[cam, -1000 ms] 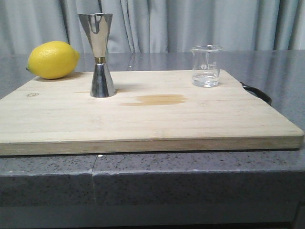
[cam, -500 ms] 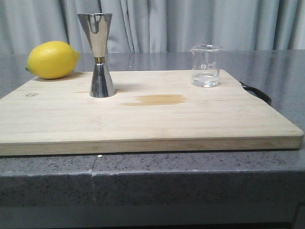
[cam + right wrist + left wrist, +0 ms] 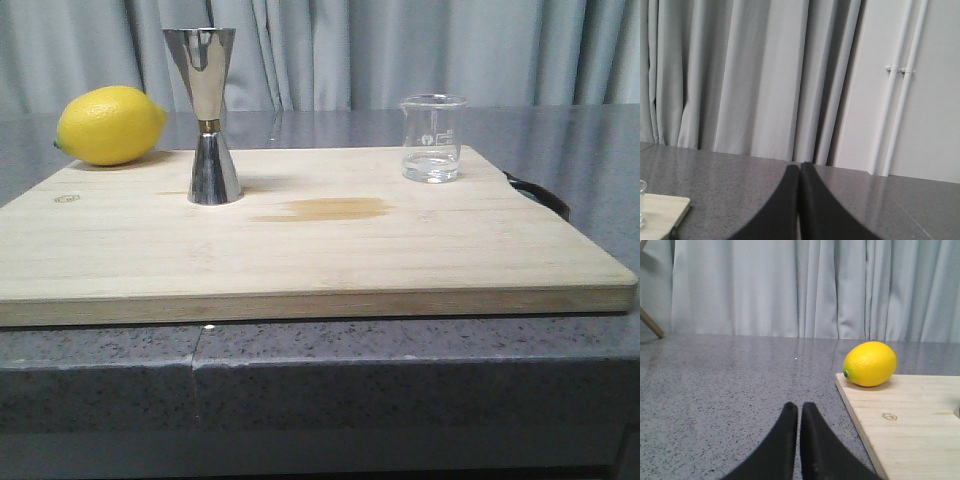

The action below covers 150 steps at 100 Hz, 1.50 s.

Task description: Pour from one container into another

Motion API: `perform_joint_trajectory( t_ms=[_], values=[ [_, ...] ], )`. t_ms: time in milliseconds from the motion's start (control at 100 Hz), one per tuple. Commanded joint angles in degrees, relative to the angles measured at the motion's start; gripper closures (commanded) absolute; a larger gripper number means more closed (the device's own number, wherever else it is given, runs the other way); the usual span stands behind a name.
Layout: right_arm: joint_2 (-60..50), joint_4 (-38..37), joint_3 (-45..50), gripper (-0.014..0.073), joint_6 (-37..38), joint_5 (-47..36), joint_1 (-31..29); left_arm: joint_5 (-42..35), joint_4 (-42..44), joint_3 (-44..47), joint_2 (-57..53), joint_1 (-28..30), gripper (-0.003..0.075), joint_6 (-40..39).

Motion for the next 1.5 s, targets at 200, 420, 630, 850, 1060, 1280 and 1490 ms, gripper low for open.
perform_joint_trajectory(
  t_ms=[200,420,630,850,1060,1280,1490],
  values=[
    [0.6,-0.7,-1.5,0.0669,-0.5,-2.5,-0.3,-4.2,-0.3,2.0,-1.4,0.1,0.0739,-0.6],
    [0.6,18.3,-1.2,0.0669,-8.5,1.2,-0.3,-4.2,-0.3,2.0,-1.4,0.1,0.0739,-0.6],
    [0.6,51.0,6.5,0.0669,-38.1,-5.6,-0.5,-4.2,-0.3,2.0,-1.4,0.1,0.0739,-0.6],
    [0.6,52.3,14.5,0.0669,-35.9,-12.0,-1.7,-4.2,-0.3,2.0,-1.4,0.1,0.0739,-0.6],
    [0.6,49.0,16.7,0.0669,-29.9,-11.1,-1.7,-4.2,-0.3,2.0,-1.4,0.1,0.0739,-0.6],
    [0.6,46.7,16.7,0.0669,-28.1,-11.4,-1.7,-4.2,-0.3,2.0,-1.4,0.1,0.0739,-0.6],
    [0.6,46.7,16.7,0.0669,-28.1,-10.9,-1.7,-4.2,-0.3,2.0,-1.4,0.1,0.0739,-0.6]
  ],
)
